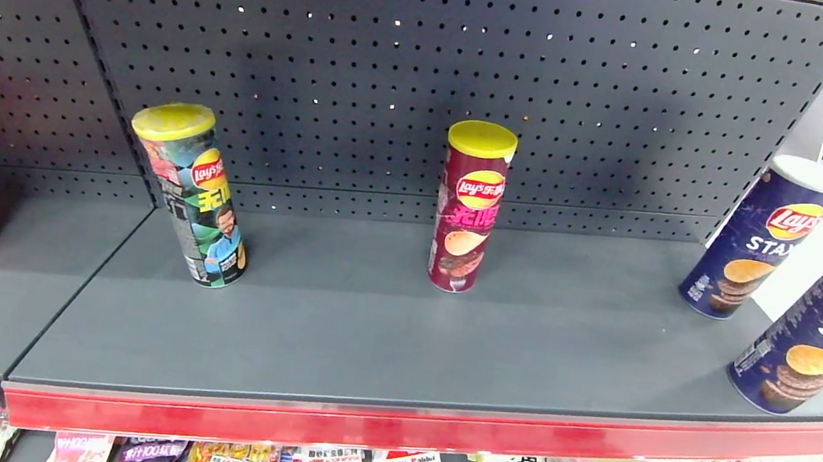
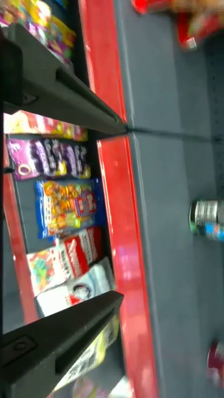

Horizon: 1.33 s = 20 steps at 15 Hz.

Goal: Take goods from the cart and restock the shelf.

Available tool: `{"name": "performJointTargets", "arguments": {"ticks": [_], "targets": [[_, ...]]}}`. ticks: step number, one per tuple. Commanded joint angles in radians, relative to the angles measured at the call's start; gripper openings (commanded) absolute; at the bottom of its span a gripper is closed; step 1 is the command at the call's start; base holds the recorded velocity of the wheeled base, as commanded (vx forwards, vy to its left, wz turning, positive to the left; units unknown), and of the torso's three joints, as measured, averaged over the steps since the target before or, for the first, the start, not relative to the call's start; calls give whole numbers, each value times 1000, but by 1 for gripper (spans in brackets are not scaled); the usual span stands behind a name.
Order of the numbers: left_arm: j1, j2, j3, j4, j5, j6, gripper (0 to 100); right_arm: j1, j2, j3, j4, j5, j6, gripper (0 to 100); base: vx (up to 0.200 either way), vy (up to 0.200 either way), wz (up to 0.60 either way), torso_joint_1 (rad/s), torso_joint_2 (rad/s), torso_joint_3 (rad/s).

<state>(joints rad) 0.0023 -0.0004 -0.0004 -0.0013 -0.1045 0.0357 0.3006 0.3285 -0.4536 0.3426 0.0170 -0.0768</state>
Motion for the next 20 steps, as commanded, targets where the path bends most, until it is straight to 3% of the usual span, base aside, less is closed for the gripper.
{"name": "performJointTargets", "arguments": {"ticks": [1,6,8,9,10,11,13,14,15,17,20], "targets": [[1,0,-1,-2,-8,12,100,3,44,-27,0,21,0,0,0,0,0,0,0,0],[1,0,-1,-2,-17,15,100,14,72,-60,0,54,2,0,0,0,0,0,0,0],[-2,19,-30,-5,-23,-5,100,14,70,-60,1,52,2,0,0,0,0,0,0,0],[-13,161,-145,-19,-9,-53,100,12,70,-59,3,52,2,0,0,0,0,0,0,0],[-13,525,-449,-100,-4,-229,100,14,73,-56,1,57,3,0,0,0,0,0,0,0],[-27,668,-599,-143,-34,-252,100,14,69,-46,1,57,2,0,0,0,0,0,0,0],[-151,761,-616,-166,-254,-128,100,14,80,-42,0,58,3,0,0,0,0,0,0,0],[-214,781,-593,-158,-360,-91,100,14,81,-42,0,58,3,0,0,0,0,0,0,0],[-275,889,-599,-164,-429,-36,100,14,96,-42,0,58,3,0,0,0,0,0,0,0],[-309,1080,-644,-215,-437,30,100,14,113,-43,-4,57,5,0,0,0,0,0,0,0],[-387,1383,-767,-410,-523,39,100,14,142,-42,-40,55,6,0,0,0,0,0,0,0]]}}
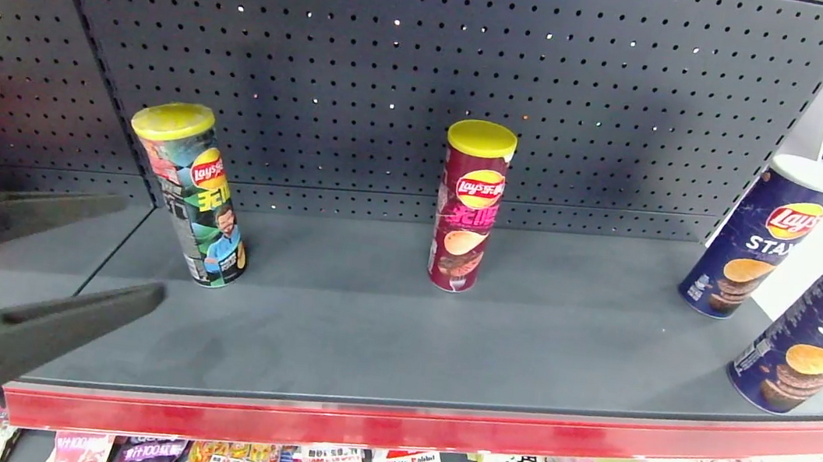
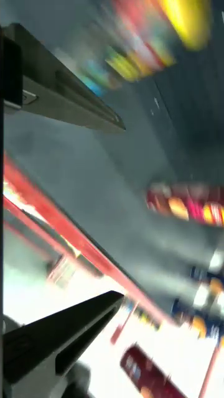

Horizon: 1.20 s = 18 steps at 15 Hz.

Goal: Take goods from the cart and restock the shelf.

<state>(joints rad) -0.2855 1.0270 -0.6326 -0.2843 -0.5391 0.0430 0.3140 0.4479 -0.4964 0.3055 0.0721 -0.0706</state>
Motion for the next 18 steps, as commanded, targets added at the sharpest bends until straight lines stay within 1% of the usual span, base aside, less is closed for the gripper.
{"name": "performJointTargets", "arguments": {"ticks": [1,2,3,4,6,7,10,11,14,16,18], "targets": [[-123,444,-190,-153,-96,40,100,0,29,-1,-11,0,0,0,0,0,0,0,0,0],[-133,516,-248,-158,-96,49,100,-1,38,-1,-20,-2,0,0,0,0,0,0,0,0],[-144,576,-300,-158,-101,66,100,-1,38,-2,-25,-5,0,0,0,0,0,0,0,0],[-152,619,-334,-159,-105,81,100,-1,38,-5,-25,-6,0,0,0,0,0,0,0,0],[-164,740,-434,-159,-124,129,100,-1,37,-8,-25,-6,0,0,0,0,0,0,0,0],[-165,757,-449,-159,-124,129,100,-1,37,-8,-23,-6,2,0,0,0,0,0,0,0],[-181,871,-558,-159,-125,135,100,-1,37,-10,-23,-6,2,0,0,0,0,0,0,0],[-181,904,-602,-159,-125,146,100,-1,37,-10,-23,-6,2,0,0,0,0,0,0,0],[-181,993,-731,-153,-127,149,100,-1,40,-11,-23,-5,2,0,0,0,0,0,0,0],[-181,1025,-776,-148,-127,149,100,-3,37,-11,-23,-6,3,0,0,0,0,0,0,0],[-181,1045,-796,-148,-127,149,100,-3,32,-11,-20,-6,3,0,0,0,0,0,0,0]]}}
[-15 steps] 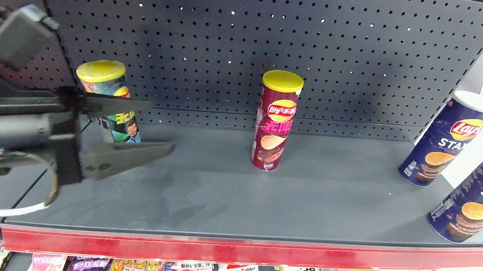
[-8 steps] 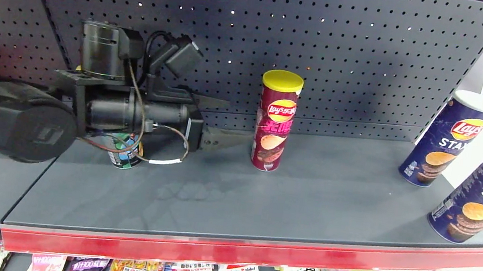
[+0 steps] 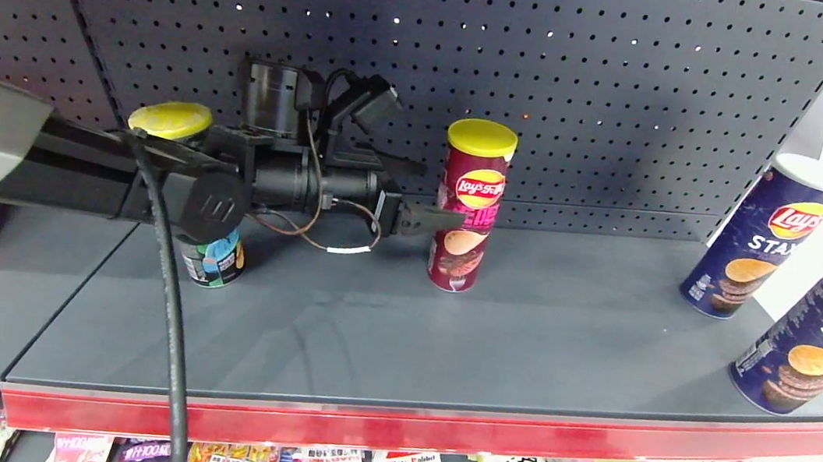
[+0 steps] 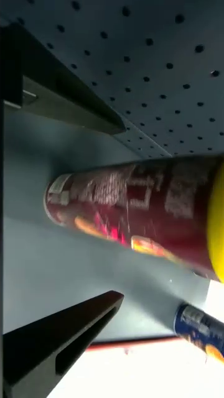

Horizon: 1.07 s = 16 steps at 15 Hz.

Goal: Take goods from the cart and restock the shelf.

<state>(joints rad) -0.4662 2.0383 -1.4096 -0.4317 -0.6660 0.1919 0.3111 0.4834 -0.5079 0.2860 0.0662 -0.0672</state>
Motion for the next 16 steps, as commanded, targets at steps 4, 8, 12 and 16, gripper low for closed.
{"name": "performJointTargets", "arguments": {"ticks": [4,8,12,16], "targets": [[-14,103,-117,-1,-1,-2,100,0,1,2,1,0,0,0,0,0,0,0,0,0],[-40,118,-186,74,-7,-3,100,0,1,3,2,0,0,0,0,0,0,0,0,0],[-42,172,-284,93,-9,-3,100,0,1,5,2,0,0,0,0,0,0,0,0,0],[-54,180,-285,97,-14,-2,100,0,3,6,2,-2,0,0,0,0,0,0,0,0]]}}
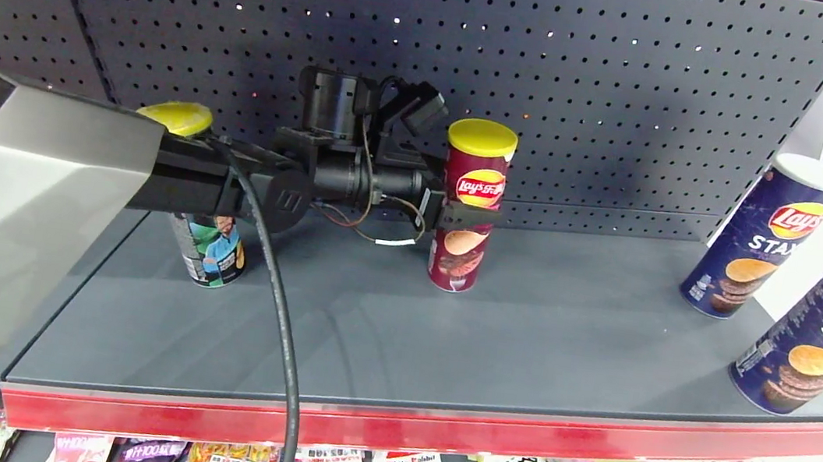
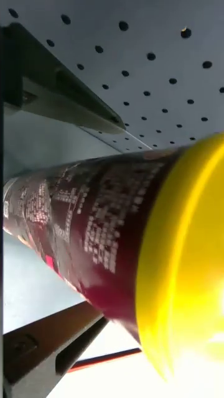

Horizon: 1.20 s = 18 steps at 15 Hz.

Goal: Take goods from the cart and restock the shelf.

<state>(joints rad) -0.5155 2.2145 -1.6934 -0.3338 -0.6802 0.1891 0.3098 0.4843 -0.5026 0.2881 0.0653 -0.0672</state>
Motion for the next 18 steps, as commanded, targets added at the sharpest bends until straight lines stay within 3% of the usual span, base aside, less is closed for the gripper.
{"name": "performJointTargets", "arguments": {"ticks": [1,2,12,14,15,18], "targets": [[-8,4,-3,1,-1,0,100,2,0,1,0,1,0,0,0,0,0,0,0,0],[-8,5,-3,1,-1,0,0,2,0,1,0,1,0,0,0,0,0,0,0,0],[-21,-76,31,29,-44,-4,0,2,2,4,-4,2,1,0,0,0,0,0,0,0],[-38,-128,84,32,-44,-16,0,2,2,1,-4,4,1,0,0,0,0,0,0,0],[-55,-187,169,29,-44,-16,0,2,4,1,-6,5,1,0,0,0,0,0,0,0],[-75,-266,304,21,-42,-13,0,2,4,1,-6,7,1,0,0,0,0,0,0,0]]}}
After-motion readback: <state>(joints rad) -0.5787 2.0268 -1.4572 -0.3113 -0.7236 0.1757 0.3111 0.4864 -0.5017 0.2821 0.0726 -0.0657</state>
